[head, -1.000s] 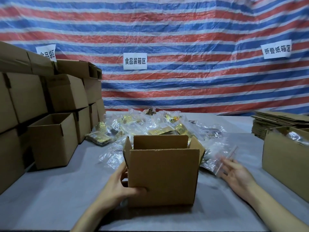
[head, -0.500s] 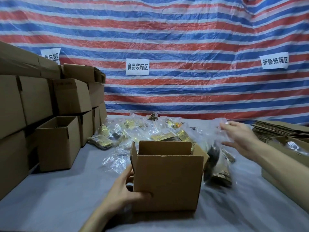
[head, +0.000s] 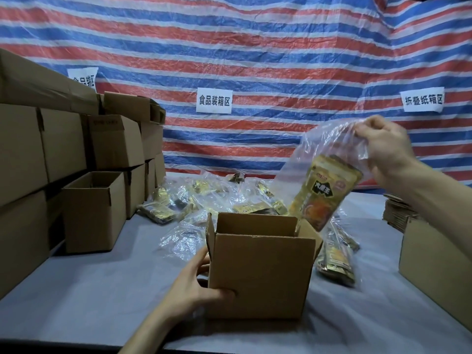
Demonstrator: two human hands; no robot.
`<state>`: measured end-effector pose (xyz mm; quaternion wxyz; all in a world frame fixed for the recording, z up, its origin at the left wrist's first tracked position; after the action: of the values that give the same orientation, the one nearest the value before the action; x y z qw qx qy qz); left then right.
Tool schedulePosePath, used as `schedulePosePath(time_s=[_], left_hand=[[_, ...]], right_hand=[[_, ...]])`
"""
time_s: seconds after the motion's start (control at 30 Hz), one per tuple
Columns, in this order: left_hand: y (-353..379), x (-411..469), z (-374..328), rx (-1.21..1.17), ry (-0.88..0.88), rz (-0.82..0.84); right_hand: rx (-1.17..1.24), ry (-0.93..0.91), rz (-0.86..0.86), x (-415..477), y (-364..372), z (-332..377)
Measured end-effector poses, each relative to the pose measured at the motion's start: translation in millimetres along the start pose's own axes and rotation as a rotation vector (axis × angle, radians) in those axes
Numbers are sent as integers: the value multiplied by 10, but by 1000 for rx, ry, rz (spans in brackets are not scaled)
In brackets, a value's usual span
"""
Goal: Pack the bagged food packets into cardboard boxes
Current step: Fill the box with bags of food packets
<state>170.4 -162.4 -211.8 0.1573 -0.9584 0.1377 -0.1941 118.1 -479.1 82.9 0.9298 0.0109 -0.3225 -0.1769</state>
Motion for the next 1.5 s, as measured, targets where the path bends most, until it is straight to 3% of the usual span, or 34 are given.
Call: schedulePosePath(time_s=[0.3,0.6,0.77,0.93,1.0,1.23,1.43,1.5], left_hand=[[-8,5,0,43,13,-7],[-21,8,10,34,20,-19],[-31,9,26,60,26,-21],[-30,12,27,63,20,-27],[-24,16,37,52,12,-31],[-6,26,72,32,6,-19],[-7,34,52,53,25,-12],[-5,34,58,56,27,-9]], right_hand=[[242,9,109,-35,473,309],[357,167,249,-267,930,-10],[207,182,424,-363,1014,-340],[-533,-54,740,-594,1059,-579],[-723,-96,859,-723,1115,-665],[-706,-81,840,-779,1149,-625],[-775,20,951,-932,1193,-774],[-666,118,977,-960,1196,-797]])
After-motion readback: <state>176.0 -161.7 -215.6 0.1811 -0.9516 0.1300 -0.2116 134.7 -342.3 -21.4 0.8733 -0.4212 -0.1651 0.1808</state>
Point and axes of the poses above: each hand's wrist, its own x-axis towards the middle knuckle, its own y-axis out of the palm, z = x × y, the point moved 10 cm from there along x, towards the middle knuckle, and after that the axes turned 12 degrees about x, right-handed, at the moved point
